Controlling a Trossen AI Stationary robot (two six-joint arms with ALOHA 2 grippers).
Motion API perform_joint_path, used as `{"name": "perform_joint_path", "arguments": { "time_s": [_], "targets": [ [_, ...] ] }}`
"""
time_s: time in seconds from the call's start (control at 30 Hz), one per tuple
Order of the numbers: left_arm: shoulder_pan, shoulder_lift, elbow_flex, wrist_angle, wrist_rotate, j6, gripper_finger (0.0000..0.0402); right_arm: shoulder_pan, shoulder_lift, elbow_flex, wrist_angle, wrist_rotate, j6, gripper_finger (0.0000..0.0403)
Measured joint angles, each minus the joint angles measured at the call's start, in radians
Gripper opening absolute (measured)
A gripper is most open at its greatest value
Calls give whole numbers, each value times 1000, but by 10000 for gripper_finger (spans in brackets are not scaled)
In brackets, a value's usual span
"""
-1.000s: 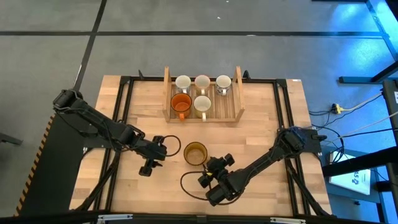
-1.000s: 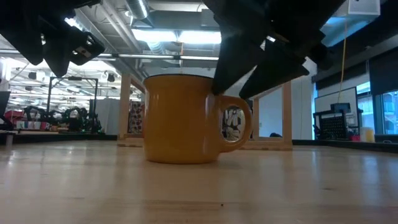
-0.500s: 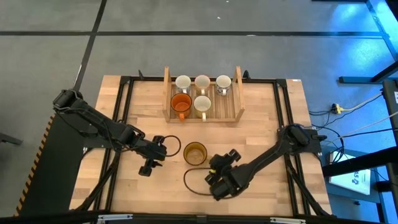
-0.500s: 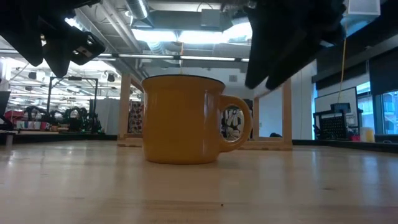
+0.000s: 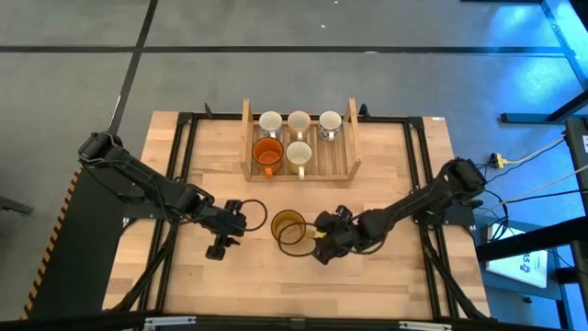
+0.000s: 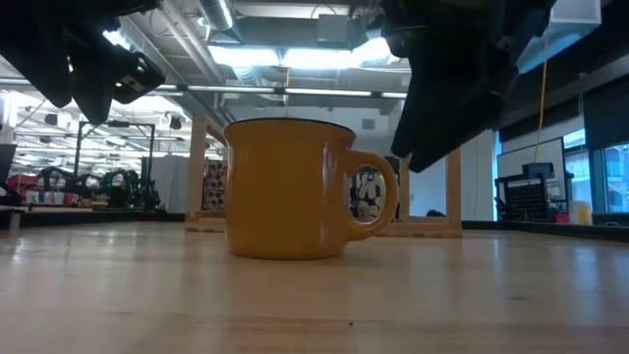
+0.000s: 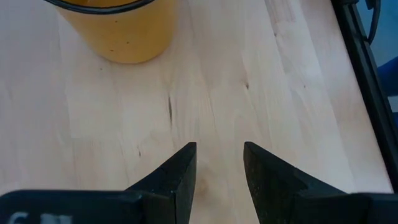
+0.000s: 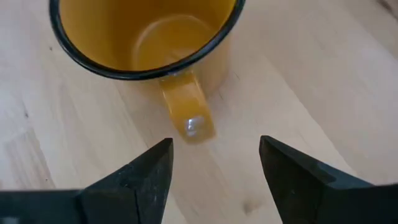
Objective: Place coffee mugs
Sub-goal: Put the yellow mug on the shelf
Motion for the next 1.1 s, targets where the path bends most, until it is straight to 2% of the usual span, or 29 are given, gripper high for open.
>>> {"name": "perform_joint_path", "arguments": {
  "time_s": [0.17,0.27,0.4,0.53,0.67,0.83,0.97,1.1],
  "targets": [
    [0,0,0,-1,-4,-20,127,2,14,-55,182,40,-153,229],
    [0,0,0,-1,-6,-21,127,2,48,-64,229,68,-232,229],
    [1,0,0,-1,-8,-21,127,2,98,-63,279,69,-266,229],
    [1,0,0,0,-8,-27,128,2,136,-64,336,117,-271,221],
    [1,0,0,-1,-8,-25,128,2,145,-63,356,112,-308,171],
    [1,0,0,-1,-16,-24,128,2,145,-63,332,116,-309,65],
    [1,0,0,1,-18,-25,128,3,143,-63,328,119,-236,64],
    [1,0,0,-2,78,-25,128,19,118,-63,269,141,-86,64]
  ]
}}
